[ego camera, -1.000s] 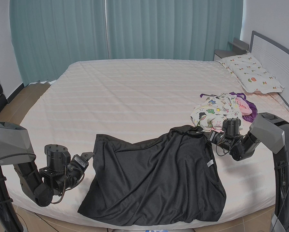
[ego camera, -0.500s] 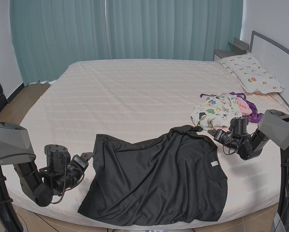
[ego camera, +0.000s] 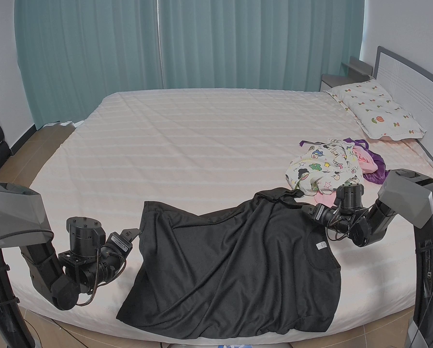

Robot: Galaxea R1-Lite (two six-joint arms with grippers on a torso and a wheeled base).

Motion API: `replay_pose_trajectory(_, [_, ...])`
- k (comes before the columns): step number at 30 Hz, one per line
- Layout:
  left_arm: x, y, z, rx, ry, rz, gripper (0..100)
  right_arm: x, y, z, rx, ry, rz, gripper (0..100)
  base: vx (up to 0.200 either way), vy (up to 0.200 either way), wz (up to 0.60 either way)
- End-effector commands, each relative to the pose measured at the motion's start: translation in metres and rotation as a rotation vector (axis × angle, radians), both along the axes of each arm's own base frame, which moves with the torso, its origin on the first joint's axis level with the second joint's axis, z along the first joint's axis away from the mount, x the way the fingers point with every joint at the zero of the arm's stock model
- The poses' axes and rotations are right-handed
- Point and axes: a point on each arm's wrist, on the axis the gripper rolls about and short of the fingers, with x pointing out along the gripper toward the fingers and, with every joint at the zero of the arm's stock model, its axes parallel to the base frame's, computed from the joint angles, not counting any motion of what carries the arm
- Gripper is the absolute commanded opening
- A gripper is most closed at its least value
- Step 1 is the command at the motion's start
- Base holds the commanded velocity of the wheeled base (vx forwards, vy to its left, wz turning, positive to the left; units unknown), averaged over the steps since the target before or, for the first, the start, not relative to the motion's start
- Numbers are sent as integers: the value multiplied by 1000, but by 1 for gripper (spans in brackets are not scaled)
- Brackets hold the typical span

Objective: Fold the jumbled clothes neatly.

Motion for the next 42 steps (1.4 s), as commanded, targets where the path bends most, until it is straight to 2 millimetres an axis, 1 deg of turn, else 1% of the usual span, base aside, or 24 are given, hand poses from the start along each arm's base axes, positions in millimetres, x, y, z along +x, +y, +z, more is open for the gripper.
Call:
replay_pose_trajectory(1, [0,1,0,0,-2,2,100,3,-5,-11,-5,17,-12,100,0,0,0])
replay_pose_trajectory(3, [0,1,0,0,-2,2,100,4,-7,-11,-5,15,-15,100,0,0,0])
replay_pose_trajectory(4, [0,1,0,1,3,2,100,4,-7,-11,-6,15,-14,0,0,0,0])
replay_pose_trajectory(7, [0,0,0,0,1,2,100,6,-6,-15,-5,17,-15,0,0,0,0])
replay_pose_trajectory(9, [0,1,0,0,0,4,100,14,-7,-15,-5,-6,-28,0,0,0,0])
replay_pose_trajectory(11, [0,1,0,1,3,5,100,21,-13,-10,-13,-38,-58,0,0,0,0])
replay_pose_trajectory(15, [1,3,0,-1,1,12,100,37,-21,7,-14,-116,-108,0,0,0,0])
replay_pose_trajectory(19, [1,3,-1,1,3,13,100,46,-26,18,-15,-164,-128,0,0,0,0])
replay_pose_trajectory(22, [1,3,0,-1,0,12,100,47,-25,15,-24,-165,-141,0,0,0,0])
replay_pose_trajectory(24, [1,3,-1,-1,1,12,100,48,-23,9,-28,-159,-146,0,0,0,0])
replay_pose_trajectory(27, [1,3,-1,0,3,14,100,49,-23,8,-33,-162,-156,0,0,0,0])
replay_pose_trajectory(28, [1,3,-1,0,3,14,100,48,-22,6,-35,-153,-153,100,0,0,0])
replay_pose_trajectory(31, [2,4,0,-3,0,16,100,41,-21,4,-43,-128,-146,100,0,0,0])
replay_pose_trajectory(32, [2,4,-1,-2,3,16,100,35,-21,0,-58,-106,-134,100,0,0,0])
replay_pose_trajectory(33, [2,4,-1,-2,3,16,100,35,-21,0,-58,-106,-134,100,0,0,0])
replay_pose_trajectory(34, [1,5,-1,-5,5,18,100,28,-24,2,-111,-100,-103,100,0,0,0])
replay_pose_trajectory(36, [2,4,0,-20,3,25,100,22,-27,9,-129,-101,-95,100,0,0,0])
replay_pose_trajectory(37, [2,4,0,-20,3,25,100,22,-27,9,-129,-101,-95,100,0,0,0])
replay_pose_trajectory(39, [1,4,2,-34,1,29,100,8,-33,26,-129,-95,-105,100,0,0,0])
replay_pose_trajectory(40, [0,4,2,-34,2,27,100,3,-35,32,-128,-95,-108,100,0,0,0])
replay_pose_trajectory(41, [0,4,1,-35,4,27,100,0,-36,34,-127,-92,-109,100,0,0,0])
replay_pose_trajectory(42, [-2,4,1,-33,8,25,100,-8,-37,41,-120,-87,-103,100,0,0,0])
